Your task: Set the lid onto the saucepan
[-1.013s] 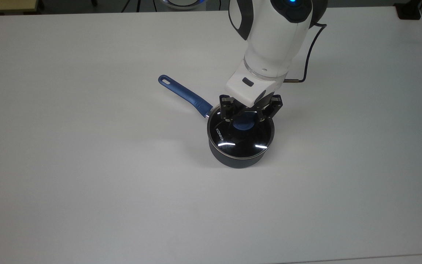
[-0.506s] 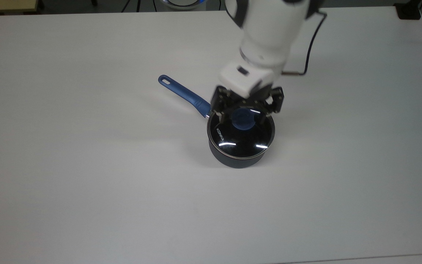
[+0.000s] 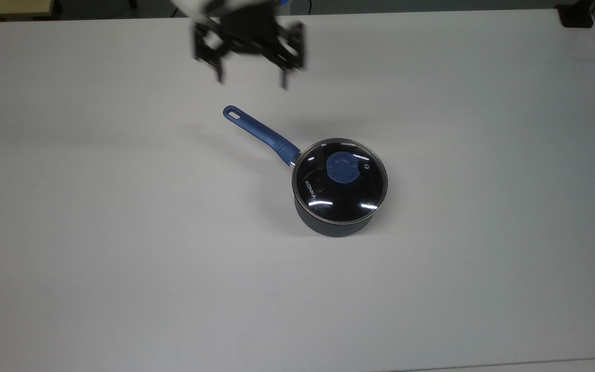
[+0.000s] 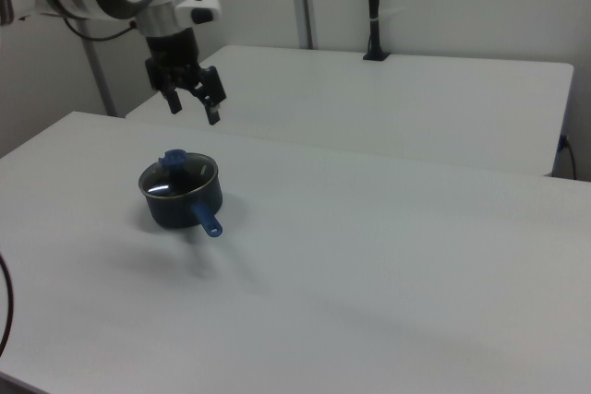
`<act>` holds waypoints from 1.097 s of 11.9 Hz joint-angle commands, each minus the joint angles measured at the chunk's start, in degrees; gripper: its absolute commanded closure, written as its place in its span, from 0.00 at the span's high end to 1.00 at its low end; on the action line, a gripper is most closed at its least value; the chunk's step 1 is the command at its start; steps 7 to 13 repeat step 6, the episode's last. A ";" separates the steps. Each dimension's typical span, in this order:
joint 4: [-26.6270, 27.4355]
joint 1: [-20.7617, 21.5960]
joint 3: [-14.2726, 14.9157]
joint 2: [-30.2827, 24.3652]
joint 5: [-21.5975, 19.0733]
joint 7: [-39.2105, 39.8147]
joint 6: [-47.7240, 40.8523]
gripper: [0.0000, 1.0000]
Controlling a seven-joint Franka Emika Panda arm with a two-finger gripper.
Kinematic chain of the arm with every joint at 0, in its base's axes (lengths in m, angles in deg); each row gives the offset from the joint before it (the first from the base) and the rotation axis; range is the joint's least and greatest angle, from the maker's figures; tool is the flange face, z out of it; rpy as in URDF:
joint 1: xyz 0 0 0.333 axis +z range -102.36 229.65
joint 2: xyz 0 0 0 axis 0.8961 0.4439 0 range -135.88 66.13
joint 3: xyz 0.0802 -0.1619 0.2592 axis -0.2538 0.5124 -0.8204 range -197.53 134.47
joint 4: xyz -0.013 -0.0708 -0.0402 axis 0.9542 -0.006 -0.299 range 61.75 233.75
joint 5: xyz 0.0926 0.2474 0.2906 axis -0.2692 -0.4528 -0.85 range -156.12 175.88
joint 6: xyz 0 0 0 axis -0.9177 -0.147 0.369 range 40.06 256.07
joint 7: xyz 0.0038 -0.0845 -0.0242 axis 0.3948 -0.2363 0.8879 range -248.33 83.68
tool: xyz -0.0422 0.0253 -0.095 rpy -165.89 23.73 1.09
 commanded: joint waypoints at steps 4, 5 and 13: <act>5.71 -8.70 -1.86 -5.90 1.01 10.40 -1.95 1.00; 6.15 -8.61 -1.59 -5.81 1.62 10.22 -1.95 1.00; 6.42 -8.61 -1.42 -5.81 1.63 10.14 -1.95 1.00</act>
